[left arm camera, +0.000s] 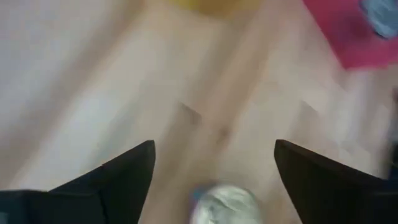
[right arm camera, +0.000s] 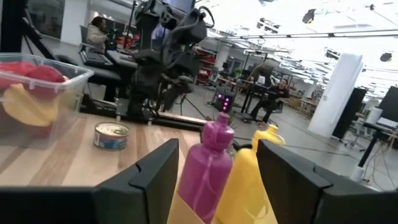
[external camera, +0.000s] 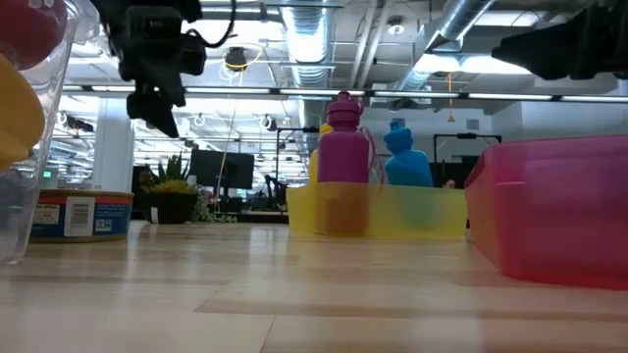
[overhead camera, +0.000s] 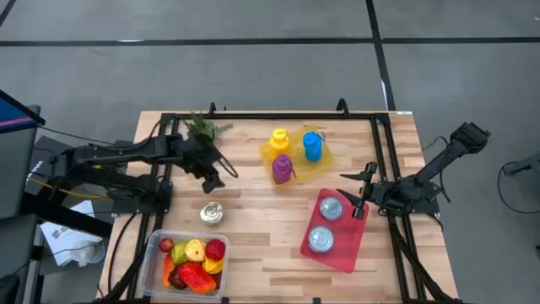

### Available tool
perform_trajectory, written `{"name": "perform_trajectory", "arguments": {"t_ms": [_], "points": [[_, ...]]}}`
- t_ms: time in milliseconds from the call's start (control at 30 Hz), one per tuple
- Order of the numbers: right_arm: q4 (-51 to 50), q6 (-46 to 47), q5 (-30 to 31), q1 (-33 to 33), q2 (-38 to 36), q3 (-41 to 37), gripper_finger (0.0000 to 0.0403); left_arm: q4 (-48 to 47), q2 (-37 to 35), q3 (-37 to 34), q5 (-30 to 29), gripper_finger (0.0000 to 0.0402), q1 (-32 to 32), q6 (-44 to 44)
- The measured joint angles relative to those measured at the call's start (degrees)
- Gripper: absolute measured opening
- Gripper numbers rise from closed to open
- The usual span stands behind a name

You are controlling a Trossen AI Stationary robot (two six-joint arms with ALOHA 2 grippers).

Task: Pick & Place Food Item
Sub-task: Put the blue and pink tuna can into the red bin

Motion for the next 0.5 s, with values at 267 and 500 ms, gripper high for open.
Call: {"name": "perform_trajectory", "arguments": {"t_ms": [267,500], "points": [[-1.7,-0.9,0.7,0.3,-2.5,-1.1,0.0207,-8.0,12.5,2.8,7.4,0.0286,-0.7,1.6],[-2.3,-0.9,0.8,0.8,-2.5,-1.1,0.0207,-13.0,20.5,2.8,7.8,0.0275,-0.7,7.3]]}}
